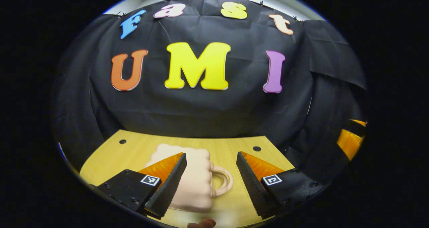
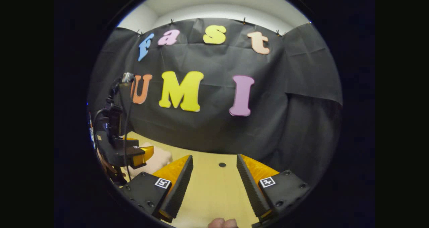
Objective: First open the suitcase, pack the skin care products into it, and then close the suitcase.
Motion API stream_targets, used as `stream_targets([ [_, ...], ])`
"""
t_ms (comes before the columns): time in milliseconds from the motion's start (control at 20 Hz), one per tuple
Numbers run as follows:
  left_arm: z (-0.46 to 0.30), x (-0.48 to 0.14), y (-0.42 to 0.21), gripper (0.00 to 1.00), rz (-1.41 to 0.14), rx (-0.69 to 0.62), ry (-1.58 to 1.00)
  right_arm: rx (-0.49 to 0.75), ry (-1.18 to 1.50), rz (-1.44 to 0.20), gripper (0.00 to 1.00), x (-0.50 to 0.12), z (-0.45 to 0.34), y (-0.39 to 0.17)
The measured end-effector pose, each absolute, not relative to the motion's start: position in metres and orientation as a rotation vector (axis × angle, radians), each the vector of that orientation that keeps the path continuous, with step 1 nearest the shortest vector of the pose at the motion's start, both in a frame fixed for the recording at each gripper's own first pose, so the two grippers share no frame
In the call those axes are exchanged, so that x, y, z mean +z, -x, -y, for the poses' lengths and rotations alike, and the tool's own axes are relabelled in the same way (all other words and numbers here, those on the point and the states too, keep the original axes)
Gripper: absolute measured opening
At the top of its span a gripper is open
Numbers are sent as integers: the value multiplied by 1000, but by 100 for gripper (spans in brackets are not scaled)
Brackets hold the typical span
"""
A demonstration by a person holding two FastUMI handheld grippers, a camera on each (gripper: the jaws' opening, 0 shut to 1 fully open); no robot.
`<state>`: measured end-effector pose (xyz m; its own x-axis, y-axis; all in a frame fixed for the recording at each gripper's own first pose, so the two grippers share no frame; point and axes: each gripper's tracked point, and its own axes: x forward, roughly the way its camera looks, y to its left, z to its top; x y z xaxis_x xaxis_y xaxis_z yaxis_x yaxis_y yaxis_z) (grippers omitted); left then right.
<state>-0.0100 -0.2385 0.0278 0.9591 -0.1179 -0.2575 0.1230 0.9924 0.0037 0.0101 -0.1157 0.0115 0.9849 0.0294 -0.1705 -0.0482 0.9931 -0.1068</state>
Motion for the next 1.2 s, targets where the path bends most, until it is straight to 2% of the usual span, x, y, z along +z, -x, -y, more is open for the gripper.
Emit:
stream_targets([
  [150, 211, 84, 25, 95, -156, -82, -7, 62, 63, -83, 77, 43, 79, -23],
  [400, 172, 135, 42, 95, -41, -17, -38, 48, -9, -11, 78, 69, 41, -32],
  [600, 159, 147, 50, 95, 10, 0, -65, 50, 11, -1, 78, 64, 25, -30],
  [1200, 158, 142, 46, 95, -1, -14, -12, 28, 27, -8, 78, 56, 28, -25],
])
